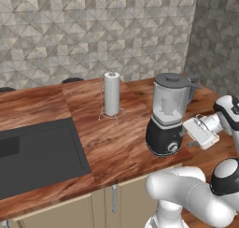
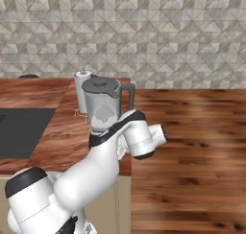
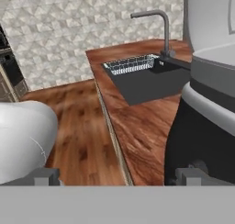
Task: Grab the lemon wedge and garlic from the fridge, place them in the blender, close the lid, and turn on the blender to create a marinade.
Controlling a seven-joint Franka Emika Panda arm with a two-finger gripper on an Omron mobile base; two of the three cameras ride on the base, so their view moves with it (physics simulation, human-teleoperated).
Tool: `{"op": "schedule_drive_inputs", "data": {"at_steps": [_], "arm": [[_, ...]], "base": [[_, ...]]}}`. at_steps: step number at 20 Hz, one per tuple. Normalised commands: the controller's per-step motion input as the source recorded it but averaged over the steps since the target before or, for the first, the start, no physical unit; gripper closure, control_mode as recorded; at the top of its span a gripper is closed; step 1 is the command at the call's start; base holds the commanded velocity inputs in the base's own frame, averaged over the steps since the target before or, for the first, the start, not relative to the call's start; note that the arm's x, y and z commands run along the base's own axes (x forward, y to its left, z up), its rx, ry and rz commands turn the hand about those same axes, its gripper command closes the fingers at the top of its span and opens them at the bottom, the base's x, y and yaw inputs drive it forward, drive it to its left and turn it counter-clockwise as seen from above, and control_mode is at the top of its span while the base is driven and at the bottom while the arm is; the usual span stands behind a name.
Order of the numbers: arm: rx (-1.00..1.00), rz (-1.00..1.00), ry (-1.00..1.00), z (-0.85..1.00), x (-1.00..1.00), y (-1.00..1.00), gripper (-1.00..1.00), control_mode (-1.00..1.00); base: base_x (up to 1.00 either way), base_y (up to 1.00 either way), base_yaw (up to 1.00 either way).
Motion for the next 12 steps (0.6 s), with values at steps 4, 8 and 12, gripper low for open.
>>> {"op": "schedule_drive_inputs", "data": {"at_steps": [4, 8, 12], "arm": [[0.00, 0.00, 0.00, -0.46, 0.00, 0.47, -1.00, -1.00], [0.00, 0.00, 0.00, -0.29, 0.00, 0.61, -1.00, -1.00], [0.00, -0.06, 0.00, -0.05, 0.05, 0.55, -1.00, -1.00]], "base": [[0.00, 0.00, 0.00], [0.00, 0.00, 0.00], [0.00, 0.00, 0.00]]}}
